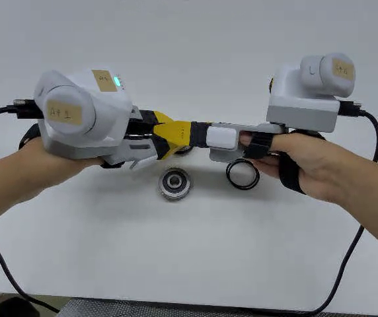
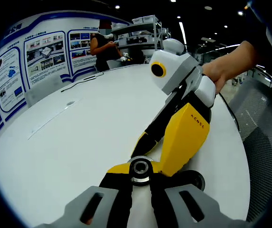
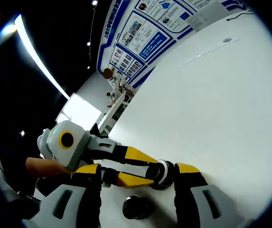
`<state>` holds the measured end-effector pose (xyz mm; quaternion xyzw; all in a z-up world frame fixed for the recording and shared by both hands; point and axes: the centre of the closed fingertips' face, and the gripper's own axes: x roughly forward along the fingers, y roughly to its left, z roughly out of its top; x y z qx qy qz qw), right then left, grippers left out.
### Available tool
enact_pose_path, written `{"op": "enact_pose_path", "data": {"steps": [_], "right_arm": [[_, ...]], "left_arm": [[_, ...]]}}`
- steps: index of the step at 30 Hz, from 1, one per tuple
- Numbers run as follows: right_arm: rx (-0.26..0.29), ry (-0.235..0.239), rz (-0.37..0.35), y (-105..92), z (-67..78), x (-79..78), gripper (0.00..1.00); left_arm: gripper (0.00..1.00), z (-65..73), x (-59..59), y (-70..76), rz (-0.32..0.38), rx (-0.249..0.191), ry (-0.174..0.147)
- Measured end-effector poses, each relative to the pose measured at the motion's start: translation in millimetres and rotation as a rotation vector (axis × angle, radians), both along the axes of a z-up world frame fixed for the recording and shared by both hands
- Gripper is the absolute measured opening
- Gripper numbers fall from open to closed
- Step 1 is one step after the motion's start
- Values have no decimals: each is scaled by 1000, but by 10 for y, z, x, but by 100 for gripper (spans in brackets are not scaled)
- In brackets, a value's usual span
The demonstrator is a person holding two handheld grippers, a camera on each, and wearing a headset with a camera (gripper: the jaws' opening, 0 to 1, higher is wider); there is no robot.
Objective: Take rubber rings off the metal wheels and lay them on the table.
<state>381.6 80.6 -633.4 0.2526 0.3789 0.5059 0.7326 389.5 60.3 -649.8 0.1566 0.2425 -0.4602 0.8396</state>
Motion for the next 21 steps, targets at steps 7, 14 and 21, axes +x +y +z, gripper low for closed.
{"op": "enact_pose_path", "data": {"steps": [7, 14, 21], "right_arm": [[19, -5, 10, 37, 30, 41, 62], [4, -3, 53, 44, 15, 12, 62], [-4, 5, 76, 5, 19, -17, 62]], "left_arm": [[13, -5, 1, -4, 0, -1, 1], [13, -7, 2, -5, -3, 3, 2], [13, -9, 0, -6, -3, 6, 2]]}}
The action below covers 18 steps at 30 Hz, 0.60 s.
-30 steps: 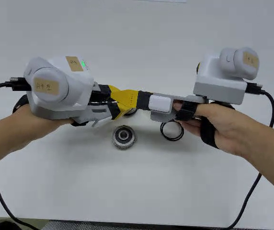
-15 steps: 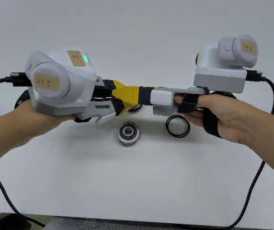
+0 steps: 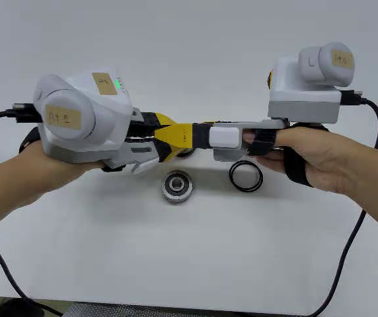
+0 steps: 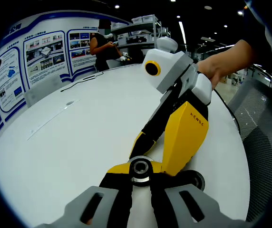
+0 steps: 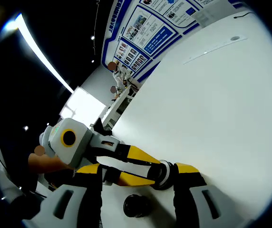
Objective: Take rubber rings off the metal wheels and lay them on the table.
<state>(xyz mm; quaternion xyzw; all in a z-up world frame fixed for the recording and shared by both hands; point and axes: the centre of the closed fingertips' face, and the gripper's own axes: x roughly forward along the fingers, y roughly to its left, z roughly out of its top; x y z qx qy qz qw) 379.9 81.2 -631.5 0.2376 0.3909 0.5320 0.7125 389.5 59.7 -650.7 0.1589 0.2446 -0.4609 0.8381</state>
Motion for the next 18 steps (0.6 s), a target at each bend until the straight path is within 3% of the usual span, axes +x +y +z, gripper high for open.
{"op": "enact_pose_path", "data": {"steps": [8, 18], "right_arm": [[13, 57, 17, -61, 15, -30, 62], [10, 63, 30, -125, 15, -103, 59]], "left_arm": [[13, -3, -31, -13, -17, 6, 2], [13, -1, -36, -14, -21, 8, -3]]}}
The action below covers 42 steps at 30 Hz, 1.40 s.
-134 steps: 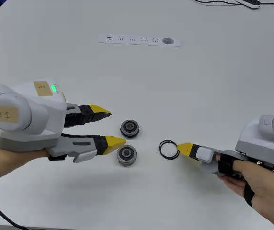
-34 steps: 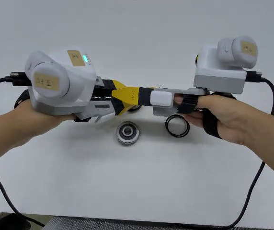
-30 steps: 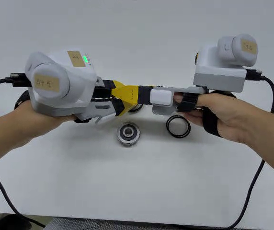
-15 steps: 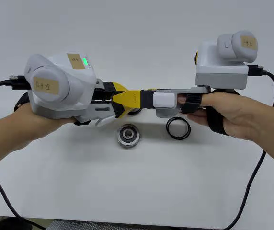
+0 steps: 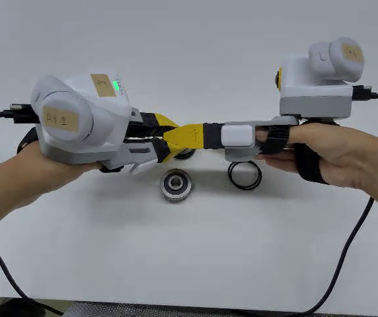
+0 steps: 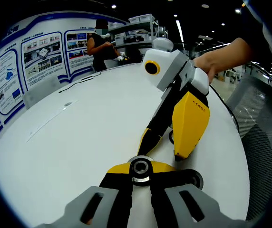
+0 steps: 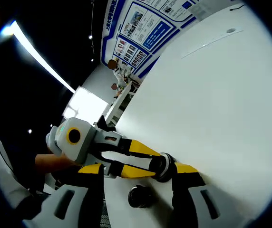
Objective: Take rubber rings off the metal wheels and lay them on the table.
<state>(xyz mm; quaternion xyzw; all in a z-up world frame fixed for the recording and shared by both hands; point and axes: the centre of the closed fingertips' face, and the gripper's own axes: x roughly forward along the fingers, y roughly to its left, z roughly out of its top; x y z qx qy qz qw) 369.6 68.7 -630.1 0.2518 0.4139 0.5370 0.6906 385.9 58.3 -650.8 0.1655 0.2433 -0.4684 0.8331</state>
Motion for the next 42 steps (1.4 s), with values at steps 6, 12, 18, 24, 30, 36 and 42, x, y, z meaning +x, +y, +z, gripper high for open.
{"op": "enact_pose_path", "data": {"steps": [6, 12, 18, 24, 30, 36, 42], "right_arm": [[12, 15, -13, -12, 4, -20, 59], [25, 34, -23, -35, 2, -43, 58], [49, 47, -57, -108, -3, -18, 49], [48, 47, -57, -92, 0, -19, 48], [20, 20, -48, -100, -46, -12, 42], [8, 42, -80, -126, -87, 37, 31], [-32, 36, -89, -142, -147, 68, 23]], "left_arm": [[13, 2, 0, 1, 0, -2, 1], [13, 2, 1, 1, 0, -3, 2], [13, 1, 1, 1, 0, -2, 3], [13, 0, -1, 3, 1, -4, 4], [13, 0, 0, 5, 1, -3, 4], [13, 0, 0, 6, 1, -3, 3], [13, -2, 1, 7, 1, -5, 2]]}}
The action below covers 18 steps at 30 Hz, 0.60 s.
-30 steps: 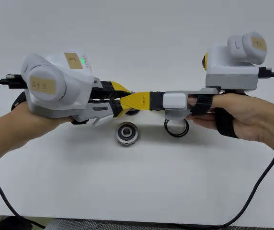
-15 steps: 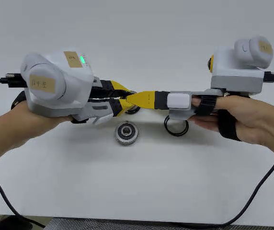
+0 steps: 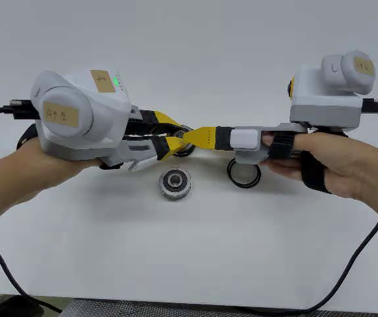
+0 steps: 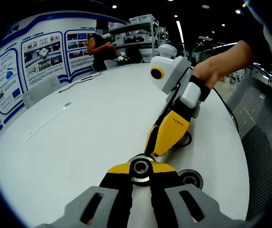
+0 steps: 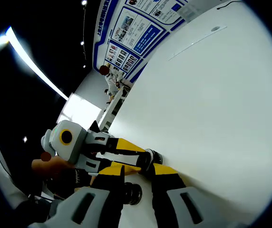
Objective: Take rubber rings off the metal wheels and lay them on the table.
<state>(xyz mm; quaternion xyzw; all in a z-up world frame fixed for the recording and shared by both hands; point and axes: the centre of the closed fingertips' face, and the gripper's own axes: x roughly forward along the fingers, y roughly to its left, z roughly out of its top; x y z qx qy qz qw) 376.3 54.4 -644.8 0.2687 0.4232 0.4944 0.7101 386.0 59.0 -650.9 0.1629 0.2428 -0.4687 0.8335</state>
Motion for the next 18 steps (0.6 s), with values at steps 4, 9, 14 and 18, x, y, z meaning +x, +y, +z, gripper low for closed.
{"op": "enact_pose_path", "data": {"steps": [4, 9, 14, 18], "right_arm": [[-21, 14, -19, -20, -50, 31, 14], [-50, 26, -39, -42, -102, 61, 7], [-72, 29, -45, -51, -125, 75, 3], [-81, 36, -51, -56, -131, 79, 3]], "left_arm": [[13, 0, 0, 0, 0, 0, 0], [13, 0, 0, -1, 1, 0, 0], [13, 1, 0, -4, 2, 0, 0], [13, 3, 0, -6, 4, -1, 1]]}}
